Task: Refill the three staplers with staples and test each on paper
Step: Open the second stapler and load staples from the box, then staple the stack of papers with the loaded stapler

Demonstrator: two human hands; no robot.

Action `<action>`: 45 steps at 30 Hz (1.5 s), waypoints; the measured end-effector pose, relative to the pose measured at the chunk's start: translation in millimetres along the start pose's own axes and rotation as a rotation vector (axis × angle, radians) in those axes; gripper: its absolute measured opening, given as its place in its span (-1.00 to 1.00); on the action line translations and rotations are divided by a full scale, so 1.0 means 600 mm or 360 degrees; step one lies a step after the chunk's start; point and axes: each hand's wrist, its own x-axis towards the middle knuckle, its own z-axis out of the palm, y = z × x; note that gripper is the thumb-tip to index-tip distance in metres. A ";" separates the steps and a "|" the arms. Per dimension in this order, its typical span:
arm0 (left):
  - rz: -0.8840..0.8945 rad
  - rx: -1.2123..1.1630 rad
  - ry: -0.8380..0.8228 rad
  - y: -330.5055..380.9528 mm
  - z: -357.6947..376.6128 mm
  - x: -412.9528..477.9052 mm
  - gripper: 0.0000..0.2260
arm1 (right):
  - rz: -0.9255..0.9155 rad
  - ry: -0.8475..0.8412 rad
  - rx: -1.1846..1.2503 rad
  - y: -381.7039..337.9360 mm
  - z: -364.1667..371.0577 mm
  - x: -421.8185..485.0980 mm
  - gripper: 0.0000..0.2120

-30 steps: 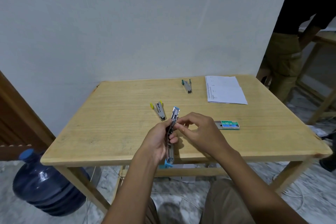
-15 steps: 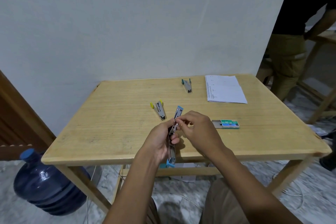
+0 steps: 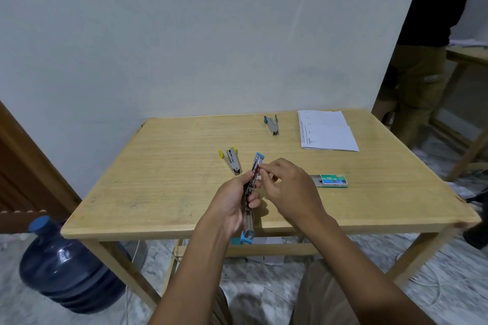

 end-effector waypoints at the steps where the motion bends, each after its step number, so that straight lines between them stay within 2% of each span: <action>1: 0.0007 -0.0023 0.0012 0.000 -0.002 0.005 -0.82 | 0.0028 -0.0006 0.0029 0.000 -0.002 -0.003 -0.79; 4: 0.0049 -0.0135 0.0078 0.006 -0.005 0.010 -0.80 | -0.0002 -0.0117 0.0156 -0.003 -0.012 -0.012 -0.83; 6: 0.0070 -0.0191 0.0172 0.013 -0.005 0.011 -0.78 | -0.0084 -0.0324 0.0249 -0.003 -0.014 -0.016 -0.83; 10: 0.0076 -0.0314 0.0241 0.024 -0.005 0.017 -0.72 | -0.0134 -0.0738 0.0364 -0.006 -0.015 -0.021 -0.60; 12: 0.0148 -0.0440 0.0259 0.028 -0.005 0.018 -0.72 | -0.0139 -0.0857 0.0373 -0.009 -0.019 -0.023 -0.48; 13: 0.0184 -0.0473 0.0266 0.030 -0.005 0.019 -0.73 | -0.0155 -0.0866 0.0367 -0.008 -0.019 -0.023 -0.48; 15: 0.0234 -0.0439 0.0279 0.036 -0.007 0.017 -0.75 | -0.0179 -0.0771 0.0394 -0.007 -0.022 -0.021 -0.61; 18: 0.0222 -0.0191 0.0234 0.037 -0.014 0.012 -0.76 | -0.0119 -0.0463 0.0545 -0.001 -0.030 -0.013 -0.77; 21: 0.0164 0.0076 0.0082 0.029 -0.014 -0.001 -0.80 | -0.0035 -0.0239 0.0683 -0.001 -0.037 0.002 -0.71; 23: 0.0147 0.0146 -0.0065 0.024 -0.008 -0.008 -0.79 | 0.0120 -0.0127 0.0806 -0.004 -0.037 0.010 -0.71; 25: 0.0134 0.0160 -0.0181 0.021 -0.002 -0.014 -0.79 | 0.0322 -0.0065 0.0939 -0.004 -0.035 0.013 -0.62; 28: 0.0116 0.0179 -0.0285 0.019 0.001 -0.019 -0.78 | 0.0648 -0.0226 0.1242 -0.001 -0.034 0.016 -0.41; 30: 0.0095 0.0229 -0.0326 0.017 0.003 -0.021 -0.78 | 0.0832 -0.0406 0.1649 -0.003 -0.035 0.016 -0.50; 33: 0.0067 0.0266 -0.0370 0.013 0.007 -0.023 -0.78 | 0.0991 -0.0383 0.1998 -0.013 -0.036 0.018 -0.61; 39: 0.0146 0.0348 -0.0371 0.009 0.001 -0.022 -0.79 | 0.1059 -0.0352 0.1990 -0.012 -0.032 0.018 -0.70; 45: 0.0159 0.0327 -0.0358 0.006 -0.006 -0.017 -0.82 | 0.1106 -0.0332 0.1966 -0.020 -0.032 0.019 -0.65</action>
